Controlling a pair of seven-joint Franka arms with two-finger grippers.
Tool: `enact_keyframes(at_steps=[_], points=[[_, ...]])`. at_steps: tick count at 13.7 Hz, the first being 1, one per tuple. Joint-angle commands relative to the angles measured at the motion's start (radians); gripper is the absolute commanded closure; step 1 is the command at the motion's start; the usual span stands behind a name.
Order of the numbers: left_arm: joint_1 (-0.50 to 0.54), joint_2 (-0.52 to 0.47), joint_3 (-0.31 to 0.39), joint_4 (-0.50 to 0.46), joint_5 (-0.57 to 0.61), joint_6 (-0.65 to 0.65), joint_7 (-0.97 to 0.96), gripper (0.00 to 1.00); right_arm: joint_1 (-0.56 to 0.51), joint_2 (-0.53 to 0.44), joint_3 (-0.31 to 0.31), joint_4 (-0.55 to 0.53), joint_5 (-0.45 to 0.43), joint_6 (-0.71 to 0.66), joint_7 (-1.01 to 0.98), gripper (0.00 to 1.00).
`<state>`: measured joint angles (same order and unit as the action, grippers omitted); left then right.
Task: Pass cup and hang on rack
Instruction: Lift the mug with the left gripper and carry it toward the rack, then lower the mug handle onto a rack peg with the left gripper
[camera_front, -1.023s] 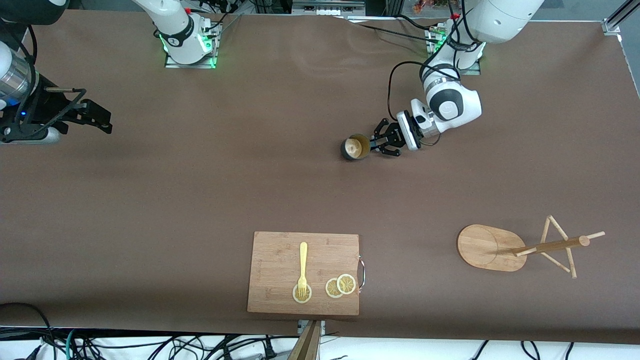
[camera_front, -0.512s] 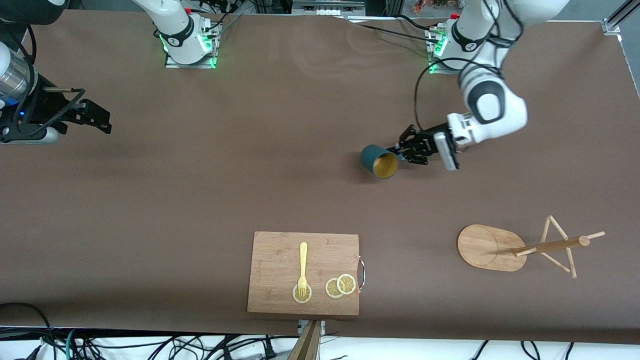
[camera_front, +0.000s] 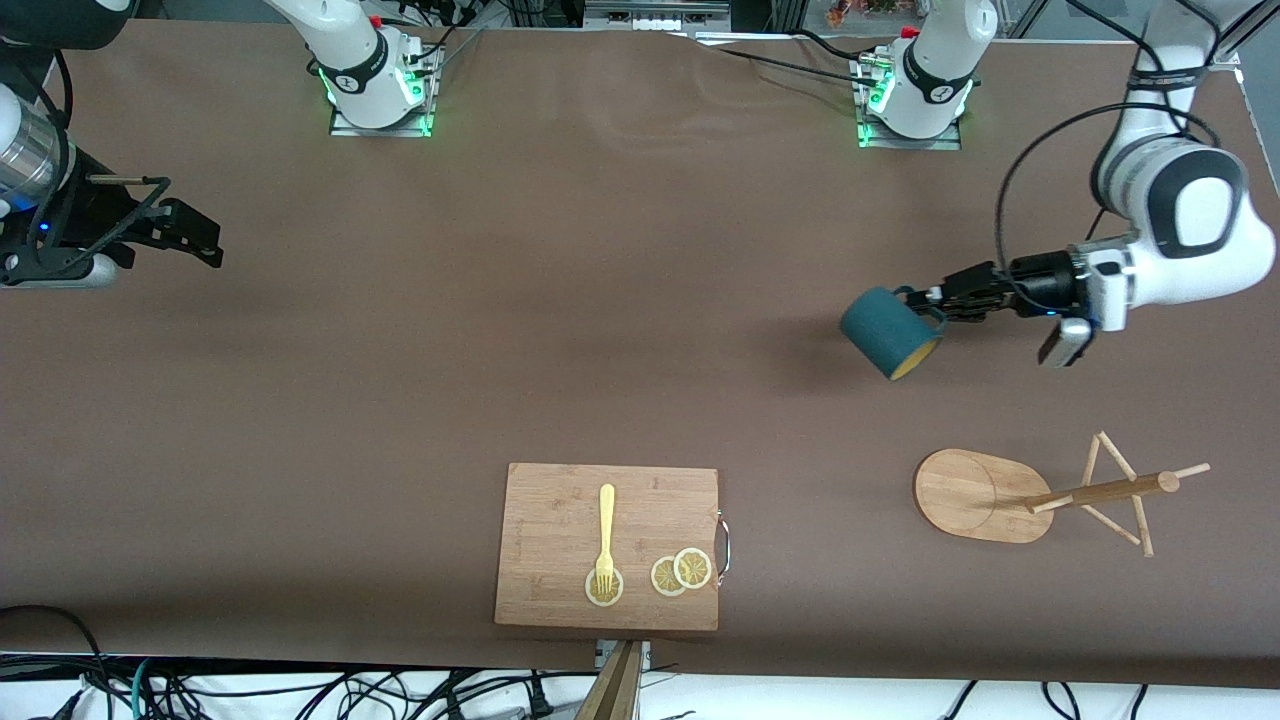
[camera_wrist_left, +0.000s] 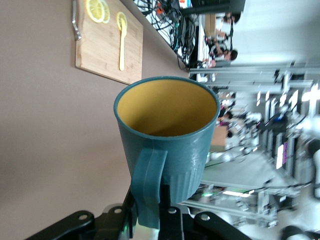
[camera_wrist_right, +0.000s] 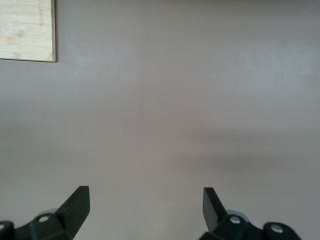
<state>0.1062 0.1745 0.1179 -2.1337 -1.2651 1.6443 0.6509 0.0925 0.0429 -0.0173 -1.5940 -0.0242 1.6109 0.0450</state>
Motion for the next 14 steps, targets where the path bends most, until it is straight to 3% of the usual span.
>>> enact_keyframes(at_steps=[1,5,10,14], points=[[0.107,0.065,0.003,0.081,-0.034,-0.118,-0.186,1.00,-0.005,0.002,0.004,0.017,-0.008,-0.011,-0.005,0.00],[0.225,0.172,0.003,0.156,-0.109,-0.265,-0.298,1.00,-0.005,0.000,0.004,0.017,-0.008,-0.011,-0.010,0.00],[0.289,0.347,0.003,0.345,-0.191,-0.322,-0.306,1.00,-0.005,0.000,0.004,0.017,-0.007,-0.011,-0.011,0.00],[0.314,0.413,0.003,0.370,-0.241,-0.343,-0.303,1.00,-0.005,0.000,0.004,0.017,-0.016,-0.006,-0.011,0.00]])
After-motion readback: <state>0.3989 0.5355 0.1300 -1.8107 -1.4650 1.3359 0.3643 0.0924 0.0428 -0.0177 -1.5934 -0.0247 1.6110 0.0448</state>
